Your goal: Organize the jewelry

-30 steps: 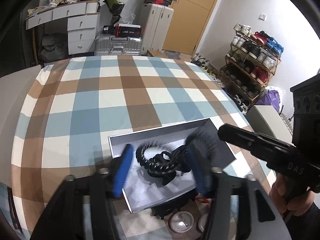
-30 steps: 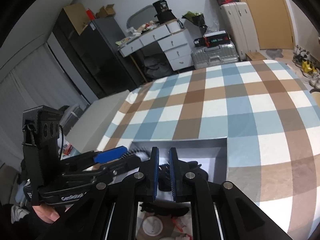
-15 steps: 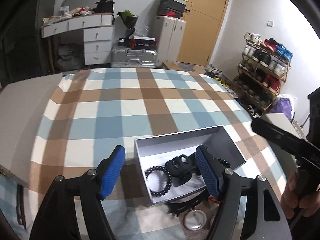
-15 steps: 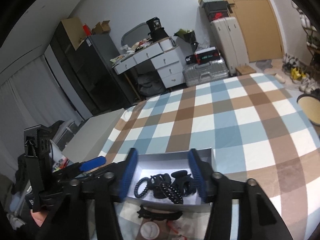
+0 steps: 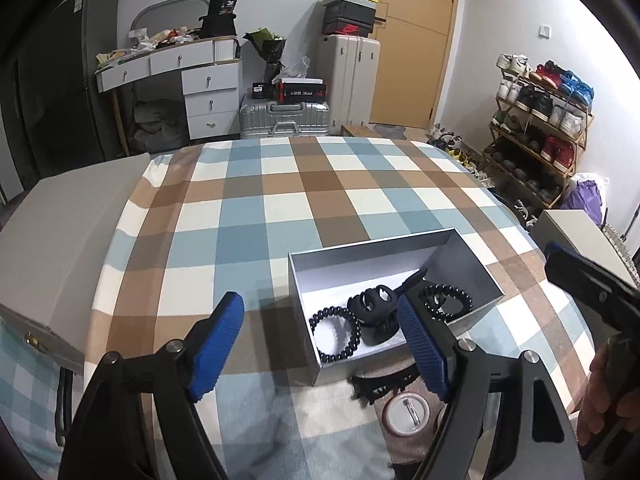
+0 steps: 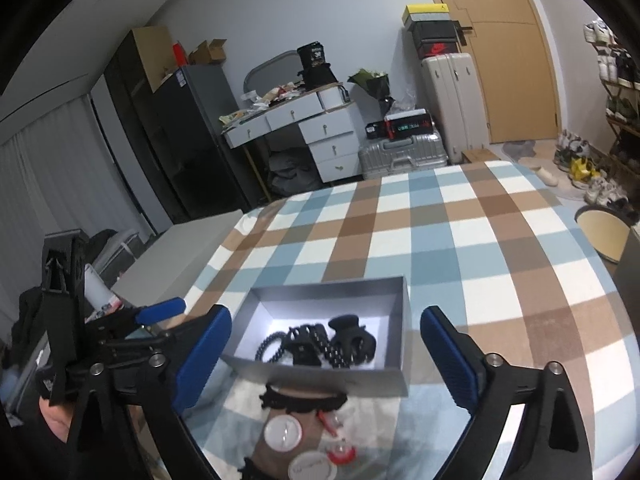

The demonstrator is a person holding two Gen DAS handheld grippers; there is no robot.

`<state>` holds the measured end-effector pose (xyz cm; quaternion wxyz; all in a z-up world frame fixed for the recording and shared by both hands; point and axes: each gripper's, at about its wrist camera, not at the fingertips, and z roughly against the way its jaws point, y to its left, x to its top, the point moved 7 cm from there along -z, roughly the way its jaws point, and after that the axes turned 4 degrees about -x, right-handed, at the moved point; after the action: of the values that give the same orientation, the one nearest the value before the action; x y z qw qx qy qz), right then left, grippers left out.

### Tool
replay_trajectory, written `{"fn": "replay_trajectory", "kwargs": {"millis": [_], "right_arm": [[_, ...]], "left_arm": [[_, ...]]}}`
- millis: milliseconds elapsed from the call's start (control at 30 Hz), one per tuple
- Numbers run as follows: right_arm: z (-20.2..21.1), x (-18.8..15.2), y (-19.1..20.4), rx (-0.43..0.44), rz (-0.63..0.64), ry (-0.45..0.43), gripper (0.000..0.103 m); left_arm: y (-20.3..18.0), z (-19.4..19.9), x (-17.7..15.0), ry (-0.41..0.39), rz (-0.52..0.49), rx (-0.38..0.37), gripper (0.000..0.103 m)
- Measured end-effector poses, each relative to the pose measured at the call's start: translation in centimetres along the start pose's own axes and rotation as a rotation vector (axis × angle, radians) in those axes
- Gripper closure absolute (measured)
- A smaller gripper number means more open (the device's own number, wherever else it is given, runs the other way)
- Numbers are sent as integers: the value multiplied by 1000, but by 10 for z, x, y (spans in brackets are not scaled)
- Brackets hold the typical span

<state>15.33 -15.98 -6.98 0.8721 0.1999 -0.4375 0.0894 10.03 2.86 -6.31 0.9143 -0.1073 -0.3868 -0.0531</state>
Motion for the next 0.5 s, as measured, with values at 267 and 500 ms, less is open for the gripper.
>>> {"fn": "replay_trajectory", "kwargs": {"millis": [267, 500], "right_arm": [[5, -18, -1, -18, 15, 73, 5], [7, -25, -13, -58, 7, 103, 5]], "left_arm": [[-2, 11, -13, -8, -17, 23, 20], [-16, 6, -30, 58, -43, -110, 12]]}}
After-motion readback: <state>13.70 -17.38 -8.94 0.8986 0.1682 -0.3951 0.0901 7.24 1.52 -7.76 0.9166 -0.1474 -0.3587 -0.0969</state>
